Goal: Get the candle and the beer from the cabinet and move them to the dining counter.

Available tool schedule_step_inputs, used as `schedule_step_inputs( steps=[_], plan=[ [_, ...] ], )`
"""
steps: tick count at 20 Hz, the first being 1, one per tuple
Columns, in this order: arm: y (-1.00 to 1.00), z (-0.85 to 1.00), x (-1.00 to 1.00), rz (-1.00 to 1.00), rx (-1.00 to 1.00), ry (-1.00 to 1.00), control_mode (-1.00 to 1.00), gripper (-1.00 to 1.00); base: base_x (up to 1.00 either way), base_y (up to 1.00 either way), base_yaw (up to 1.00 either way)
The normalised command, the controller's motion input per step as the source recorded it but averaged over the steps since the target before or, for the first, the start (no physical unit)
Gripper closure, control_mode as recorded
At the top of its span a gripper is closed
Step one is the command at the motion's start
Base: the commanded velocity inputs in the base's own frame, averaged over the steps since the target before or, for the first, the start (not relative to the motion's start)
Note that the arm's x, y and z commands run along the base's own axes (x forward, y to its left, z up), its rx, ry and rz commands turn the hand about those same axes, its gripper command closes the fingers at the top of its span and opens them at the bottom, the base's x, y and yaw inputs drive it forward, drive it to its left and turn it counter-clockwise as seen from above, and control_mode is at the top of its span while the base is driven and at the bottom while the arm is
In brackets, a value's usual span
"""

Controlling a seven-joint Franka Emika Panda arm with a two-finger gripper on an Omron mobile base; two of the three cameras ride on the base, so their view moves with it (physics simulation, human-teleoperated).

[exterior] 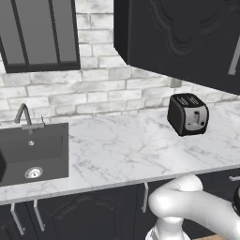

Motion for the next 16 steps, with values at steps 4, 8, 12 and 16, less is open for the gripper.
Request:
schedule_step_inputs(
  steps=[4, 8, 12, 16],
  plan=[
    [0.76, 0.00, 0.00, 0.12, -0.05, 0.00, -1.00, -1.00, 0.00, 0.00, 0.00],
    [1.00, 0.00, 0.00, 0.07, -0.07, 0.02, -1.00, -1.00, 0.00, 0.00, 0.00],
    [1.00, -0.09, 0.00, 0.02, -0.05, 0.13, -1.00, -1.00, 0.00, 0.00, 0.00],
    [1.00, -0.39, 0.00, 0.00, -0.02, 0.22, -1.00, -1.00, 0.00, 0.00, 0.00]
  ],
)
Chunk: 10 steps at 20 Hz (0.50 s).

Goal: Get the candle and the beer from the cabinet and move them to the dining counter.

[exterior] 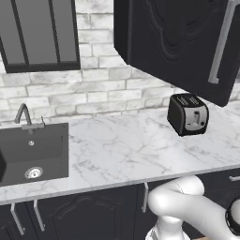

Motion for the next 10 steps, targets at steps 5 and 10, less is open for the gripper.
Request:
schedule_step_inputs(
  steps=[5, 10],
  plan=[
    [1.00, -0.46, 0.00, -0.03, -0.01, 0.18, -1.00, -1.00, 0.00, 0.00, 0.00],
    [1.00, -0.38, 0.03, -0.01, 0.00, 0.00, -1.00, -1.00, 0.00, 0.00, 0.00]
  ],
)
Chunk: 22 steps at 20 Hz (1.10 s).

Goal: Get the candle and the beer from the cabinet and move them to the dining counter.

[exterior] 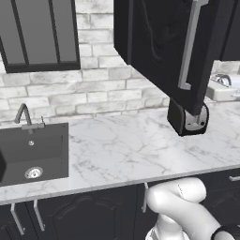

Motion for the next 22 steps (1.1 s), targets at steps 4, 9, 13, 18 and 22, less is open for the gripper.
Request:
schedule_step_inputs(
  steps=[4, 9, 13, 18, 22],
  plan=[
    [0.98, -0.01, 0.07, 0.00, 0.00, -0.18, -1.00, -1.00, 0.00, 0.00, 0.00],
    [0.91, 0.00, 0.00, 0.00, 0.00, -0.14, -1.00, -1.00, 0.00, 0.00, 0.00],
    [0.81, 0.03, 0.00, 0.00, 0.00, 0.01, -1.00, -1.00, 0.00, 0.00, 0.00],
    [0.64, 0.04, 0.06, 0.00, 0.00, 0.12, -1.00, -1.00, 0.00, 0.00, 0.00],
    [0.30, 0.02, 0.18, 0.00, 0.00, 0.12, -1.00, -1.00, 0.00, 0.00, 0.00]
  ],
)
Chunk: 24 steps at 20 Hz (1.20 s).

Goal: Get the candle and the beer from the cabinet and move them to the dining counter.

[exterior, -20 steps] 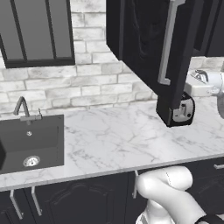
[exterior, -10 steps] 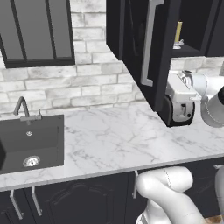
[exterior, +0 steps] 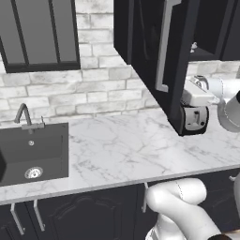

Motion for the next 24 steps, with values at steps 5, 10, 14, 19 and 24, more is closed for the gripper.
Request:
schedule_step_inputs(
  steps=[5, 10, 14, 19, 24],
  plan=[
    [-0.15, 0.03, 0.00, -0.17, 0.00, 0.01, -1.00, -1.00, 0.00, 0.00, 0.00],
    [-0.56, 0.20, 0.07, -0.32, 0.00, 0.04, -1.00, -1.00, 0.00, 0.00, 0.00],
    [-0.45, 0.31, 0.12, -0.33, 0.00, 0.06, -1.00, -1.00, 0.00, 0.00, 0.00],
    [-0.39, 0.34, 0.12, -0.34, 0.00, 0.08, -1.00, -1.00, 0.00, 0.00, 0.00],
    [-0.39, 0.19, 0.10, -0.45, 0.00, 0.06, -1.00, -1.00, 0.00, 0.00, 0.00]
  ],
)
